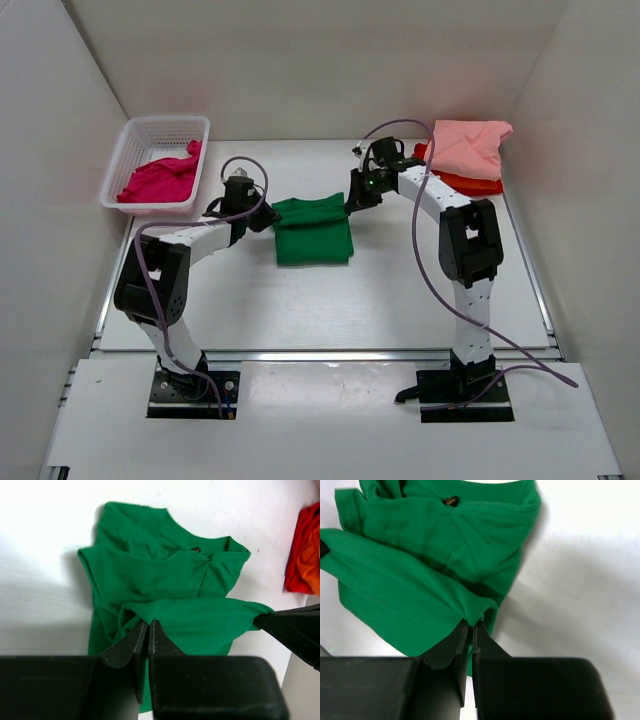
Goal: Fold and stack the t-shirts
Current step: Fold the long partially folded tshirt into a neat square
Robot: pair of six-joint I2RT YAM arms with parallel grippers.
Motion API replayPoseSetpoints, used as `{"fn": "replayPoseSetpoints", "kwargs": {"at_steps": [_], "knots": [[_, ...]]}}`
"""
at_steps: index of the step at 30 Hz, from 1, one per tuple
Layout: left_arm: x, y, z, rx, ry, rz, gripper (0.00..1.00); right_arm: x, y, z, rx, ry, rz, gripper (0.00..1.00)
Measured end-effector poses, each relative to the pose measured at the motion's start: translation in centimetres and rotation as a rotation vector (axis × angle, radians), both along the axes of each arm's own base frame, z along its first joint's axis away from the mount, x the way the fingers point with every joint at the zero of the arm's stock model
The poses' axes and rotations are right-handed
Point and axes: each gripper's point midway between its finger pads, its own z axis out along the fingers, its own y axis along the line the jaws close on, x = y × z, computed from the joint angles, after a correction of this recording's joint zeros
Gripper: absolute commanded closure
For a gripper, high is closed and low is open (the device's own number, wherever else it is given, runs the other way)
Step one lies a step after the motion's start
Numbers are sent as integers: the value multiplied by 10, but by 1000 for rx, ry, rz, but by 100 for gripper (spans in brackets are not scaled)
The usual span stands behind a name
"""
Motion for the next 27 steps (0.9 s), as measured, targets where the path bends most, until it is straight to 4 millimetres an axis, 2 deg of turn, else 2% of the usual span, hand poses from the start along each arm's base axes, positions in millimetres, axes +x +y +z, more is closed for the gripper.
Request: {"fn": "replayPoseSetpoints", "kwargs": {"at_steps": [7, 8, 9, 10, 11, 12, 14, 16, 17, 21, 27], "knots": [[23, 10, 11, -15, -69, 45, 87, 23, 12, 11, 77, -79, 28, 100], [25, 12, 13, -19, -76, 51, 84, 25, 15, 14, 91, -90, 34, 99], [28, 15, 14, -22, -83, 60, 77, 27, 17, 16, 106, -102, 42, 97], [30, 17, 14, -24, -89, 67, 68, 29, 21, 19, 127, -119, 53, 88], [32, 20, 13, -23, -91, 76, 64, 31, 24, 22, 141, -131, 58, 78], [35, 23, 12, -23, -95, 92, 59, 34, 27, 24, 158, -150, 65, 72], [41, 30, 9, -28, -101, 121, 53, 40, 32, 26, 196, -197, 75, 47], [48, 35, 7, -41, -116, 147, 50, 45, 35, 22, 232, -234, 73, 31], [50, 37, 6, -52, -126, 161, 50, 46, 36, 17, 249, -247, 65, 27], [49, 50, 0, -66, -150, 220, 47, 48, 31, -1, 274, -274, 19, 25], [50, 53, 11, -26, -194, 204, 45, 67, 20, 13, 253, -362, -20, 27]]}}
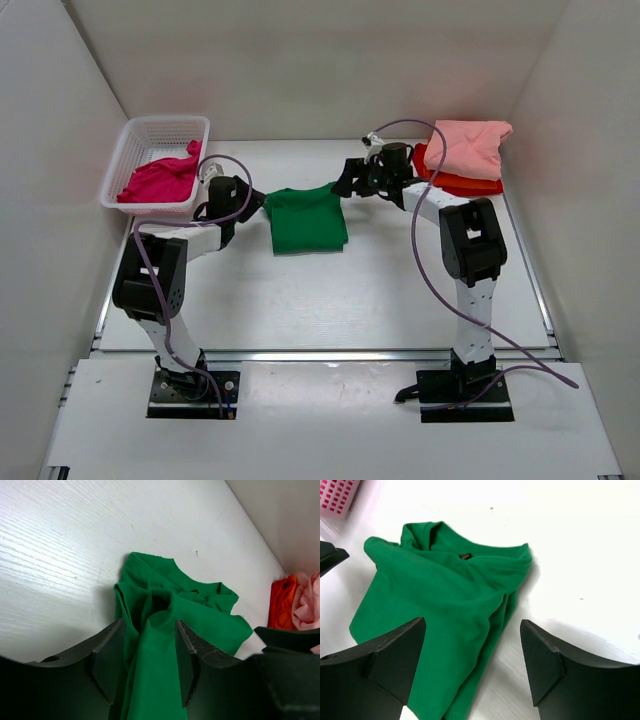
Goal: Fold and stack the t-shirts
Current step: Fold the long partially folded tshirt into a neat square, then put the neatly folded tshirt into the corner of the board with the right arm
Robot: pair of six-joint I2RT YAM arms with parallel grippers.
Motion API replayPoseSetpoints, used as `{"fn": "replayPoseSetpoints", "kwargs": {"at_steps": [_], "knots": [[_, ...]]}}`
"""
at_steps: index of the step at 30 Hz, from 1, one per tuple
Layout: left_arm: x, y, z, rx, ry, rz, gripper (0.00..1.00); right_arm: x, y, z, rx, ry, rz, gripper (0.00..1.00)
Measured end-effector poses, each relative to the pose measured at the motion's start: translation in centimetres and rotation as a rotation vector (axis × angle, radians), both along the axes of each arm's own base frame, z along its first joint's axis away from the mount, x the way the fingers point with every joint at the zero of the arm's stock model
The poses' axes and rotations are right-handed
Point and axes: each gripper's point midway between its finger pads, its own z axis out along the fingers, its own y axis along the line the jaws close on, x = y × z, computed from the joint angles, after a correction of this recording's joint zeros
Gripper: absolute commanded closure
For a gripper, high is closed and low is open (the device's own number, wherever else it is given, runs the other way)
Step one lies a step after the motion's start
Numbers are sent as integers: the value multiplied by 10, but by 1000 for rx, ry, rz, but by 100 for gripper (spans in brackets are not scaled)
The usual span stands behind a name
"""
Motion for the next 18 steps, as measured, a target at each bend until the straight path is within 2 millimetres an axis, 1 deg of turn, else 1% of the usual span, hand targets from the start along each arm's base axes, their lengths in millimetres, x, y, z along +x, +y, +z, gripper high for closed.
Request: {"fn": "replayPoseSetpoints", "kwargs": {"at_steps": [1, 4, 6, 7, 9, 14, 16, 17, 18], "knots": [[0, 0, 0, 12, -3, -6, 45, 2, -2, 2, -1, -9, -4, 27], [-4, -1, -4, 45, 8, -32, 40, 4, -7, 4, -8, -21, -12, 28], [-8, -1, -10, 75, 27, -45, 32, 1, -13, 2, -21, -22, -22, 28], [-10, -2, -14, 101, 43, -51, 29, -2, -15, 1, -30, -20, -27, 29], [-12, -6, -23, 151, 77, -74, 21, -11, -21, 1, -48, -20, -31, 30], [-15, -22, -38, 223, 138, -145, 20, -33, -40, 8, -65, -18, -53, 32], [-21, -25, -44, 249, 163, -169, 19, -39, -49, 13, -69, -23, -66, 32], [-22, -26, -47, 270, 182, -181, 20, -42, -54, 15, -72, -26, -73, 31], [-21, -27, -48, 289, 195, -189, 19, -45, -58, 17, -74, -29, -78, 32]]}}
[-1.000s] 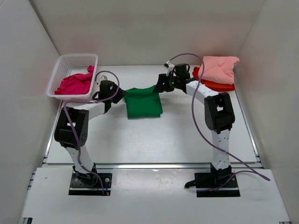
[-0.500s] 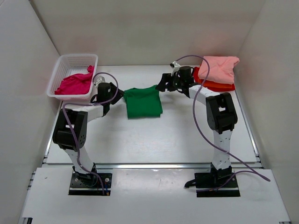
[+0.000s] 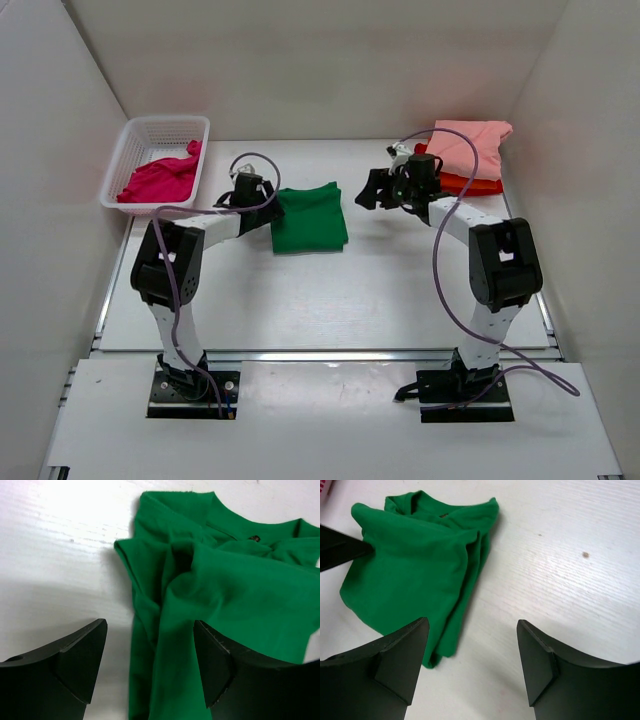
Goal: Fold and stack the t-shirts
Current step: Put the neatly folded tshirt into the corner of the board with the right arm
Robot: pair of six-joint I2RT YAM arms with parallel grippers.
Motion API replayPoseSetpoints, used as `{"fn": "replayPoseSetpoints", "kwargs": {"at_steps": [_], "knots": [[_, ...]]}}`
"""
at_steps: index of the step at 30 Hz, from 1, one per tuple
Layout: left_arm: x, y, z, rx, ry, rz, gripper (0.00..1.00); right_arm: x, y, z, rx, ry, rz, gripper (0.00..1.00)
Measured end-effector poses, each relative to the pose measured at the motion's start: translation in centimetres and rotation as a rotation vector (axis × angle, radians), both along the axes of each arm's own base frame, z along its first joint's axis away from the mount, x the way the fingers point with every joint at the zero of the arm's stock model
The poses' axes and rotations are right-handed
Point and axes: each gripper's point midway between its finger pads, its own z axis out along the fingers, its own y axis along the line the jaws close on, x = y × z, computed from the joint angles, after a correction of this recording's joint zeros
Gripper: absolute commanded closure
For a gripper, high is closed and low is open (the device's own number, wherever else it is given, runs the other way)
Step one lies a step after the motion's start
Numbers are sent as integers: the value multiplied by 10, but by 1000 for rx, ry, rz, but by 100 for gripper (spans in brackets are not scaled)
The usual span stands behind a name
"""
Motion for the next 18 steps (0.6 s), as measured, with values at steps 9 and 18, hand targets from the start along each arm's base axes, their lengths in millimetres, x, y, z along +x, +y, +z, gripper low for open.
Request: {"fn": "replayPoseSetpoints", "kwargs": {"at_steps": [9, 18], "knots": [[0, -4, -14, 90, 82, -51, 34, -14, 1, -3, -37, 32, 8, 13], [4, -8, -25, 108, 148, -78, 60, 5, 68, -43, -151, 166, 53, 1]]}}
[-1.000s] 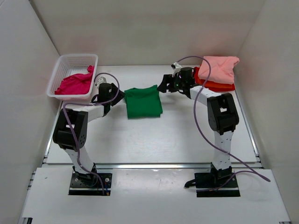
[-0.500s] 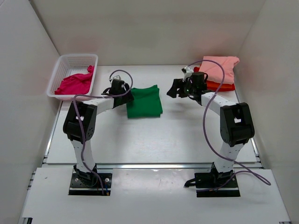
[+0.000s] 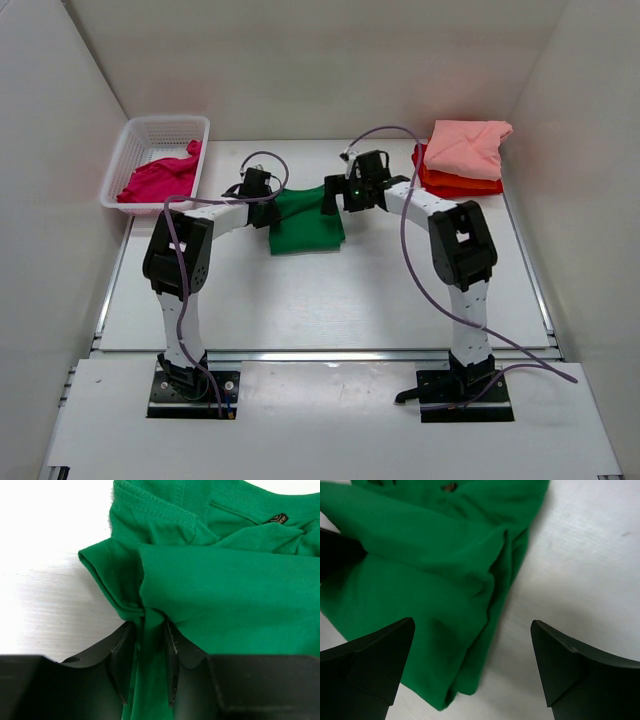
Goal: Fold and stack the t-shirts
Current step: Put the neatly folded tshirt into the corner of the board with the right arm
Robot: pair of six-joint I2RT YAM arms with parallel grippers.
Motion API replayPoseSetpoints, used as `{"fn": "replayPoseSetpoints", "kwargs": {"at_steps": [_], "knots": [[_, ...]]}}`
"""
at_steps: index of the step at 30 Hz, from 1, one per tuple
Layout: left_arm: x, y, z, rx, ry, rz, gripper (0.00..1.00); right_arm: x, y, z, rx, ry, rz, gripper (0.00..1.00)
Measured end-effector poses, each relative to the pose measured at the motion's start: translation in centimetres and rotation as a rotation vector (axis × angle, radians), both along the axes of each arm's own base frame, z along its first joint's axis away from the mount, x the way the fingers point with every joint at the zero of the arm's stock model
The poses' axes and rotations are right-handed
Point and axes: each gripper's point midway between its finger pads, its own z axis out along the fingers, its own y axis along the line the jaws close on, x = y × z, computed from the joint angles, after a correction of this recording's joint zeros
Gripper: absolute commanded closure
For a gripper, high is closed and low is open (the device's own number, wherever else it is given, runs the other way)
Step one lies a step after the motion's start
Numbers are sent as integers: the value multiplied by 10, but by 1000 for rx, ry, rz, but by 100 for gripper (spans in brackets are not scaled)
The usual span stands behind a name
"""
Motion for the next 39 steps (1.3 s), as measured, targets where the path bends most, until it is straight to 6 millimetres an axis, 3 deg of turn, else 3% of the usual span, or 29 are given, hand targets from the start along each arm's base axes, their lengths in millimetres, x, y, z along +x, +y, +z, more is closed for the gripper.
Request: {"fn": "replayPoseSetpoints", "kwargs": {"at_steps": [4, 8, 10, 11, 12, 13, 19, 20, 21, 23, 25, 27, 33, 36, 39], "knots": [[-1, -2, 0, -12, 5, -4, 60, -15, 13, -31, -60, 125, -9, 1], [-1, -1, 0, -22, 8, -5, 60, -8, 19, -32, -100, 154, -19, 1], [-1, -2, 0, -26, 10, -7, 61, -4, 23, -34, -121, 170, -18, 8], [-1, -2, 0, -28, 10, -7, 60, -2, 24, -36, -134, 174, -20, 15], [-1, -2, -1, -28, 10, -7, 60, 0, 26, -36, -148, 177, -21, 29], [-1, -2, -1, -29, 8, -7, 60, 1, 28, -38, -158, 180, -21, 30], [1, -1, 0, -43, 6, -3, 58, -1, 39, -41, -214, 240, -12, 25], [0, -1, 0, -47, 6, -3, 57, -1, 39, -41, -230, 245, -12, 37], [0, -2, 0, -50, 4, -4, 57, -3, 40, -43, -244, 249, -13, 57], [0, -2, 0, -55, 2, -4, 53, -7, 39, -47, -272, 259, -11, 87], [1, -4, 1, -66, -3, -5, 49, -15, 40, -51, -278, 288, -20, 100], [1, -5, 2, -70, -8, -8, 48, -16, 39, -50, -281, 287, -20, 100], [-8, -2, 7, -98, -1, -15, 33, -20, 29, -41, -254, 299, 36, 100], [-19, 8, 12, -113, 17, -5, 31, -14, 15, -27, -221, 297, 59, 100], [-29, 24, 33, -126, -11, 17, 32, 3, -7, -3, -194, 251, 58, 100]]}}
